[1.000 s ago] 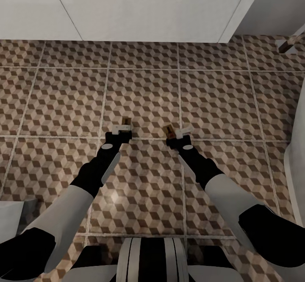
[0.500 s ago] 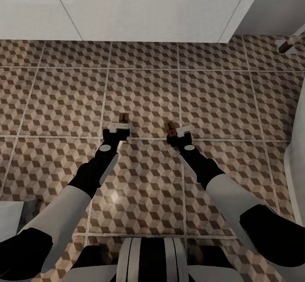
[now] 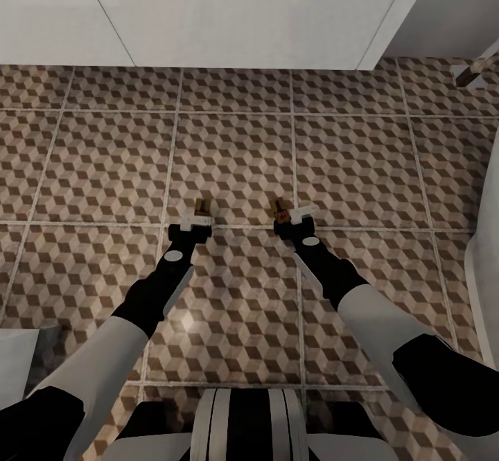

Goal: Take the four mousetraps from the cabinet in the bathroom and place them on the bathroom floor. Make sure all four end up on the same floor surface, and ensure that at least two of them are either under or directly next to the same bathroom sink.

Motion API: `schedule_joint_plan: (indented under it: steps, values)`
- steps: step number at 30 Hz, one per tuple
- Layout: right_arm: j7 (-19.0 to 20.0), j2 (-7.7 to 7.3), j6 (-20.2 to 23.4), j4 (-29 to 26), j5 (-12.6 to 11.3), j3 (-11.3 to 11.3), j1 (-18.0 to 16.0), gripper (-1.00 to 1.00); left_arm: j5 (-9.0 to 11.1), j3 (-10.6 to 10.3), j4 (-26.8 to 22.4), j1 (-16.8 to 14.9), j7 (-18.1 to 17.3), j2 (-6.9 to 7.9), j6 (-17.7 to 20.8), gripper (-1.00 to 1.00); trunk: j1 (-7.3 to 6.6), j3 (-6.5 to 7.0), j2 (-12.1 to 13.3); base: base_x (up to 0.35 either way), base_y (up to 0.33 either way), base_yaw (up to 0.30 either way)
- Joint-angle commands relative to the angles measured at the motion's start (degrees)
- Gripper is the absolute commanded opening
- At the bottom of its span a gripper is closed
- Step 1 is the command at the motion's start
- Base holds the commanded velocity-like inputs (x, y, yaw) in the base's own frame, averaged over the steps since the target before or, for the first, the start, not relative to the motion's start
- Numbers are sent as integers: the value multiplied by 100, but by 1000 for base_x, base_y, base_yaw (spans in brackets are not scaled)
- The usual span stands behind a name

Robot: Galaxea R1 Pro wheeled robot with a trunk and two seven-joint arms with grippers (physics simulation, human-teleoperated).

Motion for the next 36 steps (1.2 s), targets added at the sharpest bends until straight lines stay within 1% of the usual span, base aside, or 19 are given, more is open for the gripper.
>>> schedule_joint_plan:
  steps: [1, 20, 36]
  values:
    - [-47, -6, 20, -10, -80, 42, -4, -100, 49, -24, -4, 5, 54, 5, 23, -100, -1, -3, -1, 0, 0, 0]
    - [-63, -7, 22, -13, -80, 42, -2, -100, 49, -23, 33, 65, 54, 5, 21, -100, -1, -3, -1, 0, 0, 0]
    - [-63, -7, 22, -12, -80, 42, 2, -100, 44, -19, 48, 68, 54, 5, 21, -100, 40, -3, -23, 0, 0, 0]
